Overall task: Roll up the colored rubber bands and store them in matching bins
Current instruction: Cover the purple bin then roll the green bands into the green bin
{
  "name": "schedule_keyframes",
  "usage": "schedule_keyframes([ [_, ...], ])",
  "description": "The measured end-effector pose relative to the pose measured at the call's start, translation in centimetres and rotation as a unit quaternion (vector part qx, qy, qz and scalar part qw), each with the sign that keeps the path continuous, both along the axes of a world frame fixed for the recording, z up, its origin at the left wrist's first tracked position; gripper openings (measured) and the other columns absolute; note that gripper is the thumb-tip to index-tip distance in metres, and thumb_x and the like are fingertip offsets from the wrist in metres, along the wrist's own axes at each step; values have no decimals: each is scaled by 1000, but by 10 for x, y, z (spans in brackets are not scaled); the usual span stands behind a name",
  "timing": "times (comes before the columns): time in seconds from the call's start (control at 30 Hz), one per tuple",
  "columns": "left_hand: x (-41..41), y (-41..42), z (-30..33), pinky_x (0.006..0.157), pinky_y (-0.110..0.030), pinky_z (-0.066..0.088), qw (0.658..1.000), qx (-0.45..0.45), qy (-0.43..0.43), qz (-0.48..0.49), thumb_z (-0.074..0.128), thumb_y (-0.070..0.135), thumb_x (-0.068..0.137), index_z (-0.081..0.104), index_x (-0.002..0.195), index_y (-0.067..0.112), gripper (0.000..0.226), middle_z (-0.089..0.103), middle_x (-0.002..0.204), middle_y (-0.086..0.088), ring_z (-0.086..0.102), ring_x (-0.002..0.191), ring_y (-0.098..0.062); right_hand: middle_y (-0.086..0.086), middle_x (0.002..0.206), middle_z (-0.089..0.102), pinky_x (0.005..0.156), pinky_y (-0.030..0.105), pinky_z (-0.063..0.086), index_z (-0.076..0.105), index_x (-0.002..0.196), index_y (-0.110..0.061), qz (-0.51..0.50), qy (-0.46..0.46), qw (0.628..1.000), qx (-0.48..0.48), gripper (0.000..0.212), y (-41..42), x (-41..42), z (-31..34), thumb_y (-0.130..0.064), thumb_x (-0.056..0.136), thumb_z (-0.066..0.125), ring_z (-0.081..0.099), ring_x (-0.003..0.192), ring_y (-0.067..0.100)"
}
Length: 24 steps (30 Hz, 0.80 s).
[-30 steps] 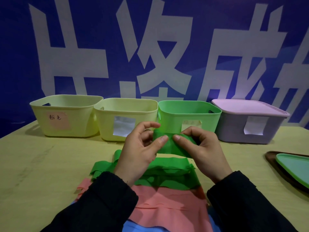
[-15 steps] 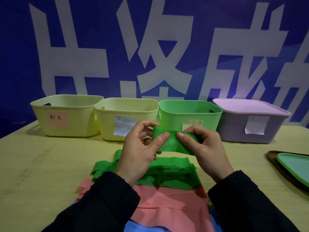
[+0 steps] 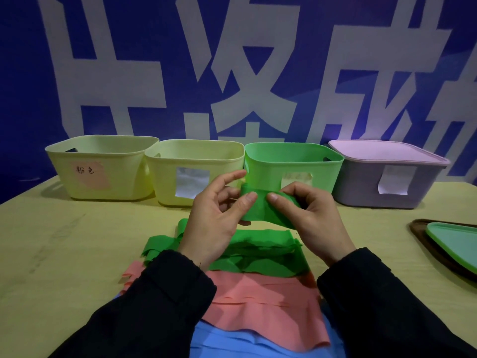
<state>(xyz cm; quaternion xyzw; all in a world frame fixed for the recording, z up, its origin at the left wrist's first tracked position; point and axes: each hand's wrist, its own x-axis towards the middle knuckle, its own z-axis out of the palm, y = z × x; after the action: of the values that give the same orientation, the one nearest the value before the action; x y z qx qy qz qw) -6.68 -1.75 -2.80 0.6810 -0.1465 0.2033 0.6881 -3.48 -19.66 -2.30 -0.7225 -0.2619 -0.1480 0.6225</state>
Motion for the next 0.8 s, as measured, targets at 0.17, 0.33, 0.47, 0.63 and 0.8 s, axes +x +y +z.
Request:
schedule_keyframes([
  [0.17, -2, -3, -1, 69, -30, 57, 999, 30, -12, -30, 58, 21, 100, 70, 111, 32, 20, 58, 96, -27, 56, 83, -30, 4, 66, 63, 57, 33, 46, 68, 77, -12, 3, -10, 1000, -9, 25, 2, -4, 2, -35, 83, 75, 57, 60, 14],
  [0.33, -3, -1, -1, 65, -30, 56, 999, 34, -13, -24, 69, 19, 95, 67, 115, 31, 23, 68, 103, -20, 62, 85, -29, -5, 60, 57, 51, 22, 40, 67, 74, -13, 29, -10, 1000, 4, 20, 2, -7, 4, -29, 83, 74, 50, 54, 8],
  [0.47, -2, -1, 1, 67, -29, 57, 1000, 0, -2, -14, 72, 26, 85, 64, 115, 20, 32, 72, 106, -15, 70, 92, -27, -9, 58, 58, 51, 20, 41, 66, 75, -13, 32, 6, 999, 13, 15, 0, -6, 5, -16, 87, 74, 51, 53, 4],
  [0.63, -2, -1, -1, 63, -29, 59, 1000, 11, -5, -17, 63, 14, 98, 68, 122, 25, 26, 69, 110, -11, 65, 87, -13, -3, 63, 59, 54, 26, 42, 66, 74, -15, 8, -12, 1000, 2, 22, 2, -5, 4, -33, 82, 77, 53, 58, 10],
  [0.8, -5, -4, 0, 59, -29, 51, 998, 35, -23, -41, 60, 22, 97, 69, 112, 29, 19, 60, 96, -24, 54, 79, -22, -6, 61, 57, 53, 24, 40, 65, 74, -14, 7, -22, 1000, -14, 25, 4, -7, 4, -35, 80, 75, 51, 57, 8],
])
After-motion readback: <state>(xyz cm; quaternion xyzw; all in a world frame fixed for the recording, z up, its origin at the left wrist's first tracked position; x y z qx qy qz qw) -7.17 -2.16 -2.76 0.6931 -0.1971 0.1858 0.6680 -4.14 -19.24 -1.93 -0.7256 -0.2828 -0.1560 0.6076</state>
